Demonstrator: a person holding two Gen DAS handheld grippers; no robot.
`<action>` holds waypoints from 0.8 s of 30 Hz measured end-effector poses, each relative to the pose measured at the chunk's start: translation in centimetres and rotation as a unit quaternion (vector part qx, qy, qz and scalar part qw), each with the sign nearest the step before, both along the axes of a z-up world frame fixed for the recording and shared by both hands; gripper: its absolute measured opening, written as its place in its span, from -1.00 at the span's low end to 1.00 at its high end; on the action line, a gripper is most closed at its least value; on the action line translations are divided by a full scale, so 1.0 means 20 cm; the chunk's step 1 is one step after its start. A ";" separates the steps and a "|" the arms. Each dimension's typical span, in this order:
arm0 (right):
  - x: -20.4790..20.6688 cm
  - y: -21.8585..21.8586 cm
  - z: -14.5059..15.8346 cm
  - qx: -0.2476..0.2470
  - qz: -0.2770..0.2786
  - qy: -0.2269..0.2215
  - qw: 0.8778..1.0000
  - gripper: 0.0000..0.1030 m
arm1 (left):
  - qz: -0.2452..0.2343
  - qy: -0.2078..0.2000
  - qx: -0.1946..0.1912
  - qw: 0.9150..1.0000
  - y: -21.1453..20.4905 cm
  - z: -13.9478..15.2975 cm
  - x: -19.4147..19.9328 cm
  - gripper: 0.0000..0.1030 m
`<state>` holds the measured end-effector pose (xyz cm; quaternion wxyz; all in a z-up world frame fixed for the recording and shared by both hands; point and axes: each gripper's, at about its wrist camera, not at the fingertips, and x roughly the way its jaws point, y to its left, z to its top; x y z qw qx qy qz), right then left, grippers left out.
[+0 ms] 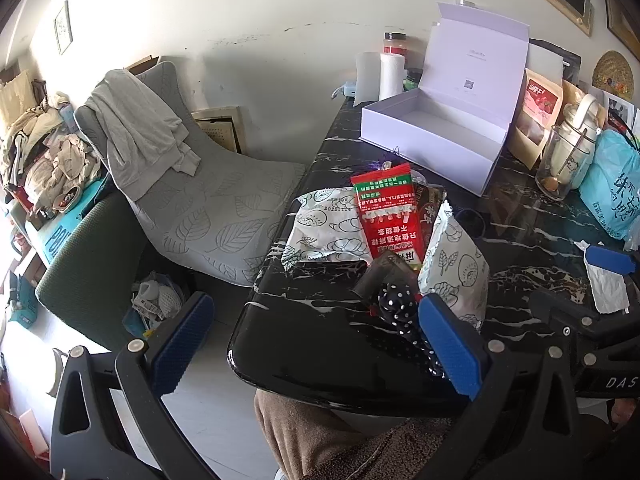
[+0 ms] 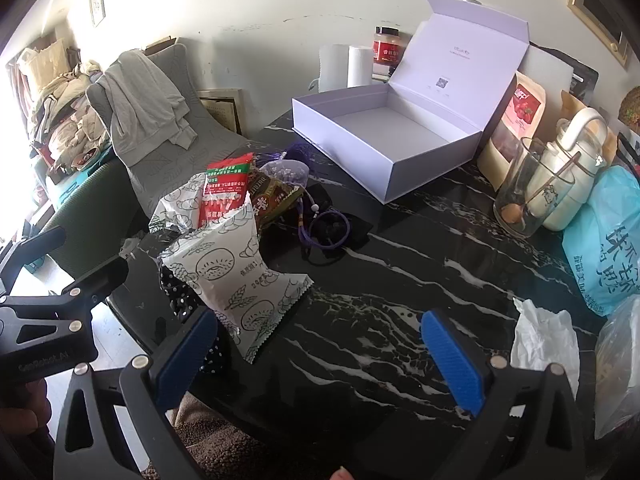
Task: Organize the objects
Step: 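Move both tools toward the snack pile on the table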
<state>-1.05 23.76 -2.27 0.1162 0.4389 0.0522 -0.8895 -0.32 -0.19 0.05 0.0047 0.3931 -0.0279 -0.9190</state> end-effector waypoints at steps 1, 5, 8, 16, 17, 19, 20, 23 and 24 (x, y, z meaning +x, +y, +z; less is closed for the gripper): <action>0.00 0.00 0.00 0.000 0.000 0.000 1.000 0.99 | 0.000 0.000 0.001 1.000 0.00 0.00 0.00 0.99; 0.00 0.00 0.00 0.000 0.000 0.000 1.000 0.99 | 0.000 -0.005 0.007 1.000 -0.01 -0.01 0.00 0.99; 0.00 0.00 0.00 0.001 0.000 -0.001 1.000 0.99 | -0.002 -0.007 0.009 1.000 -0.01 -0.01 0.00 0.99; 0.01 -0.01 0.00 0.006 0.001 -0.001 1.000 0.99 | -0.005 -0.005 0.006 1.000 0.00 -0.01 0.01 0.99; 0.01 -0.02 0.00 0.007 0.000 -0.001 1.000 0.99 | -0.006 -0.005 0.007 1.000 0.00 -0.01 0.01 0.99; 0.00 -0.01 0.00 0.008 -0.001 -0.001 1.000 0.99 | -0.007 -0.005 0.006 1.000 0.00 -0.01 0.01 0.99; 0.00 -0.01 0.00 0.008 -0.001 -0.002 1.000 0.99 | -0.008 -0.004 0.003 1.000 0.00 -0.01 0.01 0.99; 0.00 -0.02 0.00 0.009 0.000 -0.003 1.000 0.99 | -0.013 0.000 -0.002 1.000 0.01 0.00 0.02 0.99; 0.00 -0.01 0.00 0.008 0.000 -0.003 1.000 0.99 | -0.013 0.000 -0.003 1.000 0.02 0.00 0.02 0.99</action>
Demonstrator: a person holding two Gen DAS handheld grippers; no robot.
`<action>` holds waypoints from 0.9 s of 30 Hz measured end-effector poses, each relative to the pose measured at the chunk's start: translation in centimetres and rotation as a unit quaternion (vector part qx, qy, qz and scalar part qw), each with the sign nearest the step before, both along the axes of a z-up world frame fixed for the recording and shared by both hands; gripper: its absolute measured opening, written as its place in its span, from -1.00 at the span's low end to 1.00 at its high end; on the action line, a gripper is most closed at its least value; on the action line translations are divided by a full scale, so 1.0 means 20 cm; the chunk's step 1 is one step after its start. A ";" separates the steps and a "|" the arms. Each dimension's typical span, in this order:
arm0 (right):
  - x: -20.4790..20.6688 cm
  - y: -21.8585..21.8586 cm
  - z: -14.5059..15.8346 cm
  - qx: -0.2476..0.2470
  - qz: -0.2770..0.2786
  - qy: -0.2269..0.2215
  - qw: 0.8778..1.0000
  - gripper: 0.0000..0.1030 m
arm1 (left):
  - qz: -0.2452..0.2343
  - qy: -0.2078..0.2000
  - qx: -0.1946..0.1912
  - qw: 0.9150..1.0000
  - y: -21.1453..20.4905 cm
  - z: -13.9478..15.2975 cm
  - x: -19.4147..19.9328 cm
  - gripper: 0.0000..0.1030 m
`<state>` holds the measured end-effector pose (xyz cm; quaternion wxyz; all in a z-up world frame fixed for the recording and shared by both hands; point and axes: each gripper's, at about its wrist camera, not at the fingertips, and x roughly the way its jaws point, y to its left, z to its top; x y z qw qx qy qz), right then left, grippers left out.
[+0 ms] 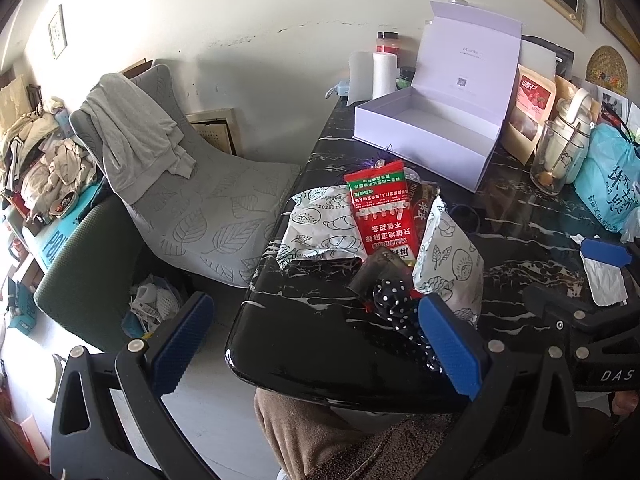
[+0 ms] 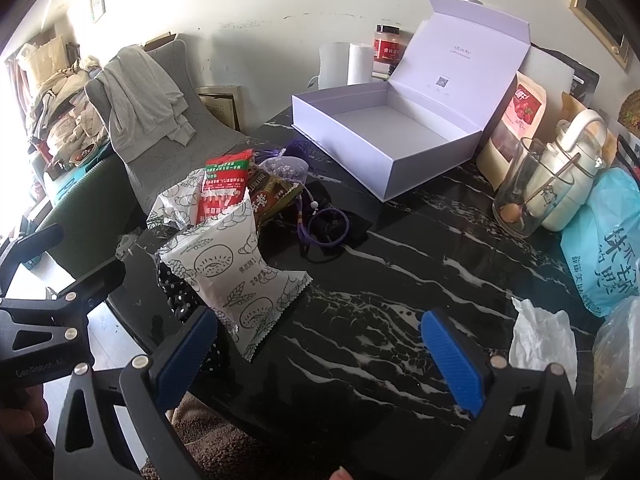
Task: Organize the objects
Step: 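Move both tools toward the snack pile on the table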
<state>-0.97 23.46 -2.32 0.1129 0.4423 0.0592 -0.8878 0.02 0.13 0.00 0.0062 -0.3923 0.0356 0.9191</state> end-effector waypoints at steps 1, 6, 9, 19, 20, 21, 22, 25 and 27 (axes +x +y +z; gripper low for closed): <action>0.00 0.00 0.00 0.000 0.000 0.000 1.000 0.99 | 0.000 0.001 0.000 1.000 0.00 0.00 0.00 0.99; 0.00 0.00 0.00 0.000 0.000 0.002 1.000 0.99 | -0.001 0.000 0.000 1.000 0.01 0.01 0.00 0.99; 0.00 0.00 0.00 0.001 0.001 0.000 1.000 0.99 | -0.003 0.000 0.000 1.000 0.01 0.01 0.01 0.99; 0.00 0.01 0.01 -0.001 0.002 0.000 1.000 0.99 | -0.005 -0.002 0.000 1.000 0.02 0.01 0.01 0.99; 0.00 0.01 0.00 0.000 0.003 -0.001 1.000 0.99 | -0.005 -0.002 0.001 1.000 0.02 0.01 0.02 0.99; 0.00 0.01 0.00 -0.001 0.003 -0.001 1.000 0.99 | -0.005 -0.001 0.001 1.000 0.02 0.01 0.02 0.99; 0.00 0.01 0.00 -0.002 0.004 -0.002 1.000 0.99 | -0.005 -0.002 0.001 1.000 0.02 0.01 0.01 0.99; 0.00 0.02 0.00 -0.003 0.002 -0.004 1.000 0.99 | -0.006 -0.002 0.001 1.000 0.03 0.01 0.02 0.99; 0.01 0.03 0.00 -0.004 0.000 -0.002 1.000 0.99 | -0.006 -0.002 0.001 1.000 0.03 0.01 0.02 0.99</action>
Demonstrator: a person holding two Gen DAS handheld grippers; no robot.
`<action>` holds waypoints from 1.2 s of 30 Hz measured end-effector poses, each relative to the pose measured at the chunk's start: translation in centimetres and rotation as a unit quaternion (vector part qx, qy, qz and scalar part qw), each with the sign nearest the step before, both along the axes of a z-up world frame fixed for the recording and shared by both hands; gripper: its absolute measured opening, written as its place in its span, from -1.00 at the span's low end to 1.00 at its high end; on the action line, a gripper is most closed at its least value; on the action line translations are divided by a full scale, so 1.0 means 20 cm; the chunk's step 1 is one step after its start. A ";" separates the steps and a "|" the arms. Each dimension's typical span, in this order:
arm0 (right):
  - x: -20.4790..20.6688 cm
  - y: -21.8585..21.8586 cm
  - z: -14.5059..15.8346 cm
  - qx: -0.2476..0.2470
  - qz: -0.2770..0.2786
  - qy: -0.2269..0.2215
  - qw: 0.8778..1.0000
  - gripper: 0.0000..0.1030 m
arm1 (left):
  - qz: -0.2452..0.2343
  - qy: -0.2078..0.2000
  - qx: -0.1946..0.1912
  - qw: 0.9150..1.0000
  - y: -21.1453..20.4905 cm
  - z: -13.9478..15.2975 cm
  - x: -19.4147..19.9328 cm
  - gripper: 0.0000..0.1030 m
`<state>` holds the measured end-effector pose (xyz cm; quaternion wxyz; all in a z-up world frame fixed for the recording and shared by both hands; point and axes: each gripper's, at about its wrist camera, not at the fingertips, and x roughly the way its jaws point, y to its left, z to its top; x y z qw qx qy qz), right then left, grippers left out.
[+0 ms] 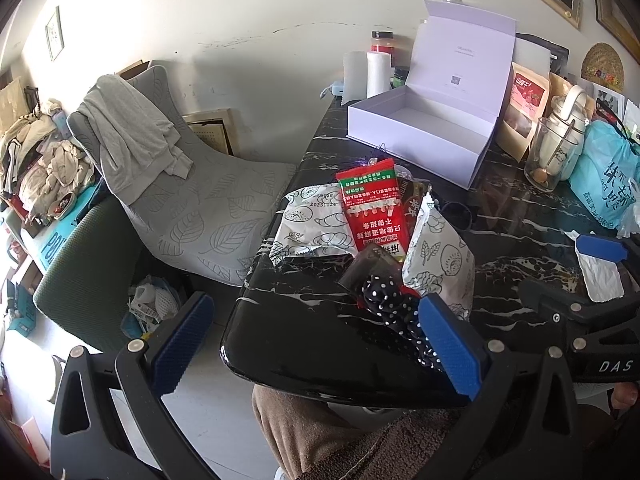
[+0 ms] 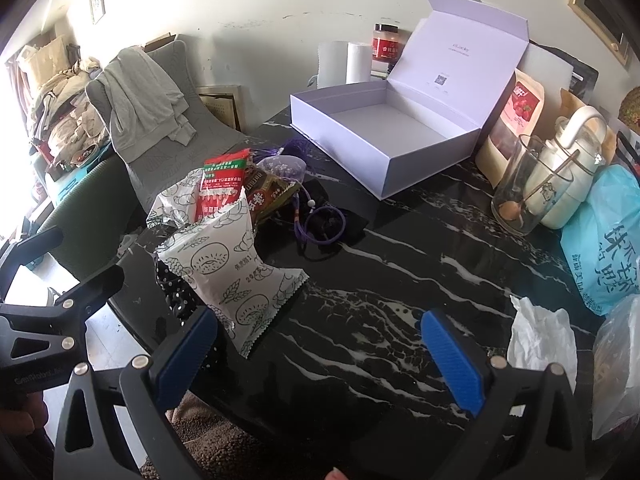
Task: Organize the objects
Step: 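Move both tools toward the snack pile on the table, then grasp the polka-dot scrunchie with the left gripper while the right gripper grasps the white patterned packet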
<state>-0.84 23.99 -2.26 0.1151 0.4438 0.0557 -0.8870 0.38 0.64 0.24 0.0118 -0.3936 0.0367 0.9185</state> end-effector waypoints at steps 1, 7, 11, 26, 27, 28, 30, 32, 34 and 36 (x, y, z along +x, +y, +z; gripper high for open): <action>0.00 0.00 0.00 0.000 0.000 0.001 1.000 0.99 | 0.000 0.001 0.000 1.000 0.00 0.00 0.00 0.99; 0.02 0.02 0.01 -0.003 0.001 0.005 1.000 0.99 | -0.002 0.003 0.002 1.000 0.02 0.00 0.03 0.99; 0.03 0.03 0.01 -0.005 0.000 0.007 1.000 0.99 | -0.005 0.004 0.004 1.000 0.03 0.00 0.05 0.99; 0.04 0.09 -0.07 -0.018 0.008 -0.015 1.000 0.99 | -0.006 -0.027 0.029 0.999 0.06 -0.12 0.07 0.99; 0.04 0.09 -0.08 -0.019 0.011 -0.018 1.000 0.99 | -0.007 -0.029 0.028 0.999 0.06 -0.13 0.06 0.99; 0.04 0.09 -0.08 -0.021 0.013 -0.021 0.999 0.99 | -0.008 -0.032 0.030 0.999 0.07 -0.15 0.06 0.99; 0.03 0.09 -0.10 -0.024 0.017 -0.027 0.999 0.99 | -0.011 -0.037 0.037 0.999 0.07 -0.17 0.06 0.99; 0.03 0.09 -0.11 -0.028 0.022 -0.032 0.999 0.99 | -0.016 -0.043 0.049 0.998 0.07 -0.19 0.04 0.99; 0.03 0.09 -0.13 -0.032 0.027 -0.036 0.998 0.99 | -0.021 -0.049 0.058 0.997 0.08 -0.22 0.03 0.99; 0.02 0.09 -0.14 -0.036 0.033 -0.038 0.998 0.99 | -0.027 -0.058 0.064 0.996 0.10 -0.24 0.01 0.98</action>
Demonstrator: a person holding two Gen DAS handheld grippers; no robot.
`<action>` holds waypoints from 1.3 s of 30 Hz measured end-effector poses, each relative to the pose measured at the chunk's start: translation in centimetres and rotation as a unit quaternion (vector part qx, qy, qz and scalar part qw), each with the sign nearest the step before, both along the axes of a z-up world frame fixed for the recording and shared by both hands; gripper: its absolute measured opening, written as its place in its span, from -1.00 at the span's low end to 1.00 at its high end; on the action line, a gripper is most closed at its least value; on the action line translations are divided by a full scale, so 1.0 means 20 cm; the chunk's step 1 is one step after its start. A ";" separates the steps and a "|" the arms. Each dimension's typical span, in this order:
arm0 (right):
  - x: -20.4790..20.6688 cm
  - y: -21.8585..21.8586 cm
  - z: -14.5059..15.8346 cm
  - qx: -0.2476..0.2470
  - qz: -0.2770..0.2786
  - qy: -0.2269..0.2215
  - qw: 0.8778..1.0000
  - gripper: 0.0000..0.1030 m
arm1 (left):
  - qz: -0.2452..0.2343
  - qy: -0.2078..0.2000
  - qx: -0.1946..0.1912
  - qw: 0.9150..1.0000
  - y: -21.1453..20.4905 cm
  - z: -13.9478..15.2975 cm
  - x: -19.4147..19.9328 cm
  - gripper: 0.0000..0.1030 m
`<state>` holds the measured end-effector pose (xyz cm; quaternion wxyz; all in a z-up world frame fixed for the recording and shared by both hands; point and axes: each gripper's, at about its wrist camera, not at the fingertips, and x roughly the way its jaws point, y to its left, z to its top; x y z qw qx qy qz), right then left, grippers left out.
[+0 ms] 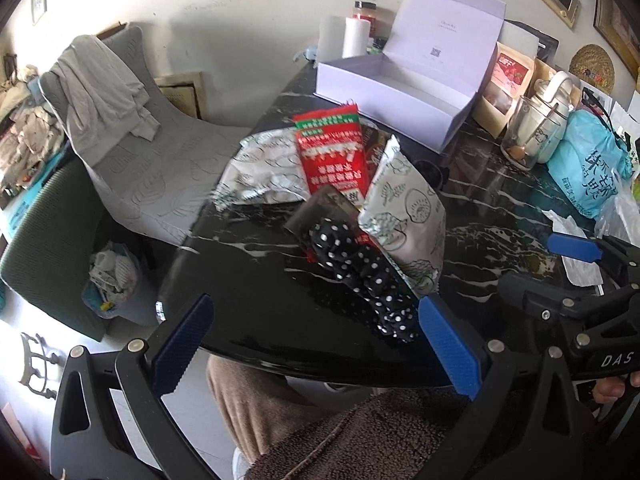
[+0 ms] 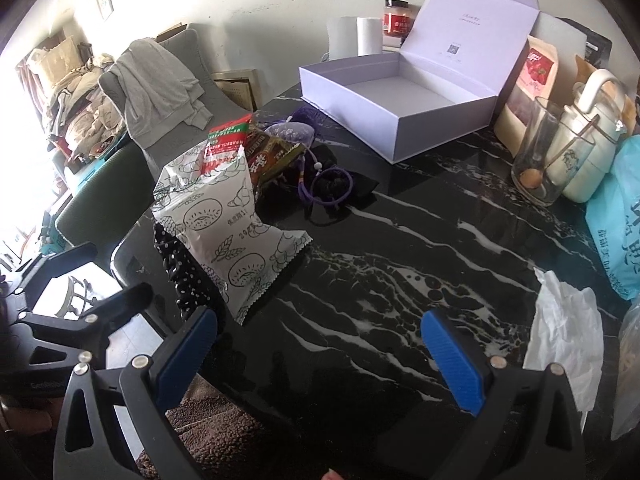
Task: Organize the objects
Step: 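Grasp the polka-dot scrunchie with the left gripper while the right gripper grasps the white patterned packet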
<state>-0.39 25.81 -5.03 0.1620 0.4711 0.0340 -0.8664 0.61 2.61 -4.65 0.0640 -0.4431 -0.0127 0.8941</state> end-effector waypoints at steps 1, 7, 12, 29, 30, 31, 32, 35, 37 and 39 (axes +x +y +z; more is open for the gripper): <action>0.00 0.00 0.00 -0.003 0.004 -0.002 1.000 0.99 | -0.004 -0.004 0.004 1.000 0.01 -0.01 -0.01 0.97; -0.03 0.01 -0.02 -0.023 0.032 0.002 0.999 0.98 | -0.013 -0.023 0.020 0.999 0.04 -0.08 -0.07 0.90; -0.08 0.03 -0.04 -0.036 0.046 -0.002 0.998 0.93 | -0.020 -0.040 0.026 0.999 0.09 -0.15 -0.13 0.82; -0.15 -0.12 -0.03 -0.060 0.158 0.018 0.985 0.80 | -0.036 -0.054 0.057 0.996 0.10 -0.21 -0.19 -0.03; -0.15 -0.13 -0.03 -0.056 0.166 0.023 0.984 0.80 | -0.036 -0.052 0.059 0.996 0.09 -0.21 -0.19 -0.07; -0.15 -0.15 -0.03 -0.051 0.173 0.032 0.983 0.80 | -0.036 -0.052 0.060 0.996 0.08 -0.21 -0.19 -0.13; -0.16 -0.17 -0.03 -0.048 0.177 0.036 0.982 0.80 | -0.036 -0.051 0.062 0.996 0.07 -0.21 -0.18 -0.17; -0.18 -0.21 -0.05 -0.043 0.200 0.033 0.978 0.80 | -0.038 -0.051 0.064 0.996 0.05 -0.21 -0.17 -0.20; -0.19 -0.24 -0.06 -0.036 0.209 0.031 0.977 0.80 | -0.039 -0.052 0.064 0.996 0.04 -0.20 -0.17 -0.21; -0.20 -0.26 -0.07 -0.030 0.219 0.031 0.975 0.80 | -0.036 -0.052 0.059 0.996 0.03 -0.20 -0.16 -0.21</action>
